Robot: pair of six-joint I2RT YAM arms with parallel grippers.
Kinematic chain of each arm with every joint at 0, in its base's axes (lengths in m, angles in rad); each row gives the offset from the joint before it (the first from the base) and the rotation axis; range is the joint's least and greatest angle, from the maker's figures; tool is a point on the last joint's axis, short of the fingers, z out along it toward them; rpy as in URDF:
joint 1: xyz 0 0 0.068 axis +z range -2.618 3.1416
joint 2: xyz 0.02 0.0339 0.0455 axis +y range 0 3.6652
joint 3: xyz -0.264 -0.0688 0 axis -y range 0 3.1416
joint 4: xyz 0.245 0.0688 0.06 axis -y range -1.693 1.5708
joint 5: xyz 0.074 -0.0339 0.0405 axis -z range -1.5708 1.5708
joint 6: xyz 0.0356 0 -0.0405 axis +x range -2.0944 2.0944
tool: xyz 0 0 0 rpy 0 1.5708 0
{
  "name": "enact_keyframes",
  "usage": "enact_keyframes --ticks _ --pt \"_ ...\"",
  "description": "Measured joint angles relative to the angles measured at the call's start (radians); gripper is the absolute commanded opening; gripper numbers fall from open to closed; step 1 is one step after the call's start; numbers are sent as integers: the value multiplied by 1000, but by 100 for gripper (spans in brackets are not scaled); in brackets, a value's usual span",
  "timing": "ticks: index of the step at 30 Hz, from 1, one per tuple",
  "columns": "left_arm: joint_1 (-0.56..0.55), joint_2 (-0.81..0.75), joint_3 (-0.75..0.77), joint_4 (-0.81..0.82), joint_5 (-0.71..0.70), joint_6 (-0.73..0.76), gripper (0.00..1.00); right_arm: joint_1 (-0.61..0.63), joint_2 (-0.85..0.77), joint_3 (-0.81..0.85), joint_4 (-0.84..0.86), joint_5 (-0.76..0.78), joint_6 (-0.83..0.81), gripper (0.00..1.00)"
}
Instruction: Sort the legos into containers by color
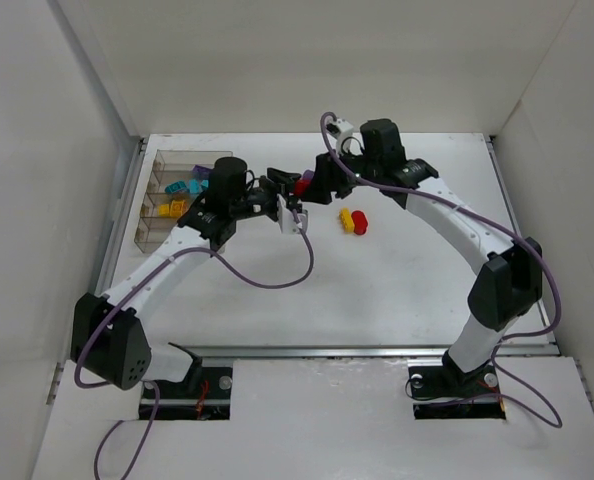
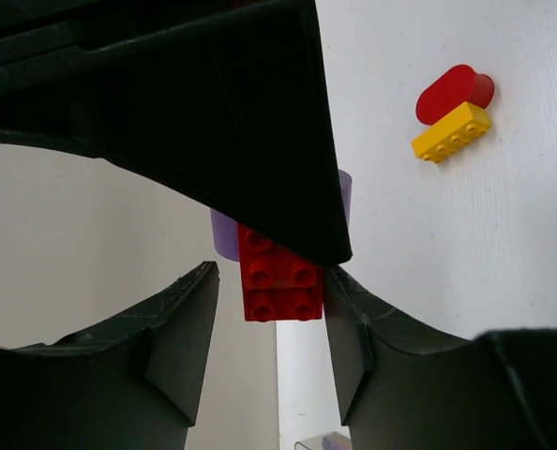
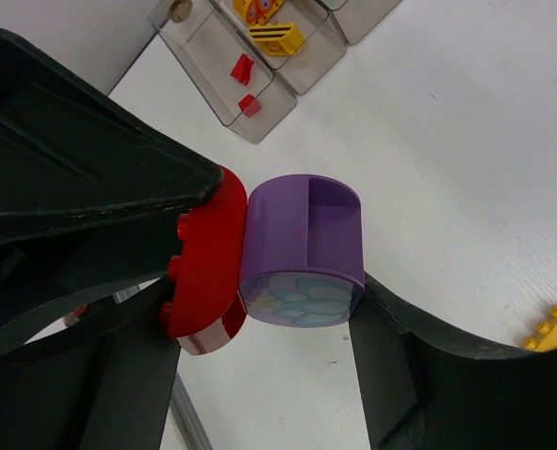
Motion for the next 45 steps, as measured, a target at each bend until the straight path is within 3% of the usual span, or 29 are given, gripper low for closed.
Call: enact_keyframes --ticks 6,12,14,15,18,21,23,36,41,45 --pt "0 7 0 -3 -14 2 33 0 0 0 13 -10 0 0" --pt "0 13 2 -5 -18 3 0 0 0 0 14 -7 0 1" --pt "0 13 2 -5 -20 -4 0 0 0 0 14 -8 1 15" --pt "0 13 2 -5 -20 -5 0 0 0 0 14 -8 1 15" --pt "0 13 4 -6 -22 -18 0 0 0 0 16 -8 3 59" --pt "0 13 10 -15 -23 -35 0 -1 0 0 18 -9 11 89" --pt "0 14 12 -17 -24 -61 0 0 0 0 18 -23 18 100" --pt "82 17 14 -72 -2 -344 0 -104 -63 -79 126 -62 168 100" --pt "144 29 53 2 45 -607 0 -172 -85 -80 169 -109 256 100" --pt "195 31 79 176 114 -895 0 -230 -89 -80 238 -180 351 100"
